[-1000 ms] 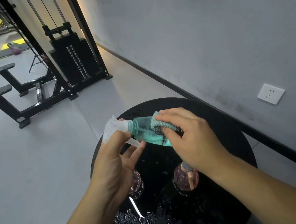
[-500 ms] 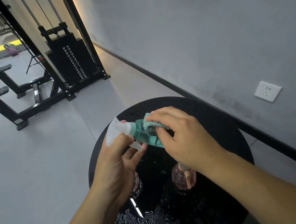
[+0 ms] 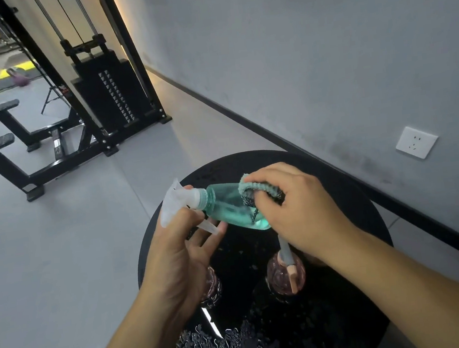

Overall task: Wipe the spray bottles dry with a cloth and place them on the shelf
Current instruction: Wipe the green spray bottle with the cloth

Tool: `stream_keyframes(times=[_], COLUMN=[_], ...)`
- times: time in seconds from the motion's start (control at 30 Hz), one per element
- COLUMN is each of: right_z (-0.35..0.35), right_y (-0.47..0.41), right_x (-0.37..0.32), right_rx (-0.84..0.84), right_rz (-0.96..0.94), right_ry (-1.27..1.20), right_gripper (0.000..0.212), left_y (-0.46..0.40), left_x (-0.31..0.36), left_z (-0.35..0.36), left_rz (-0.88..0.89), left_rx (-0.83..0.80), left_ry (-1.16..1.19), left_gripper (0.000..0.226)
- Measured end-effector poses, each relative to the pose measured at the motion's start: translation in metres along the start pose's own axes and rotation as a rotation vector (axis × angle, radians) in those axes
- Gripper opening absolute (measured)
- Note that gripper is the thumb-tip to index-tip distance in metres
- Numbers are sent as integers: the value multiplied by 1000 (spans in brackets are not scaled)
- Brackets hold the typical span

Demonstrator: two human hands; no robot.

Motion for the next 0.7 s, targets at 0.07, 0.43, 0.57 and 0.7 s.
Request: stream_keyframes(times=[0.07,0.43,0.57,0.7], right_z=[4,-6,0,-8], right_y=[4,-1,5,-1], right_x=[-3,7,-6,6], right_rx=[-34,52,-47,47], right_rz=[-38,50,-75,28], right_ry=[-5,-13,-38,-4], right_gripper=[32,28,34,30], left_y=[1,2,3,1], left_x=[-2,5,5,7], left_z=[2,1,2,-1], left_rz=[1,-9,-14,-14], left_rx=[-1,94,109,117], left_ry=[-7,54,67,100], left_gripper=[42,56,56,49])
Point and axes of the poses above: each hand's wrist, its own y-axis away from the middle knuckle, its own z-axis out of the palm, x = y × z, the point moved 3 cm from there along -y, towards the middle knuckle, and after that the axes turned 15 degrees about x, right-handed, at the moved point
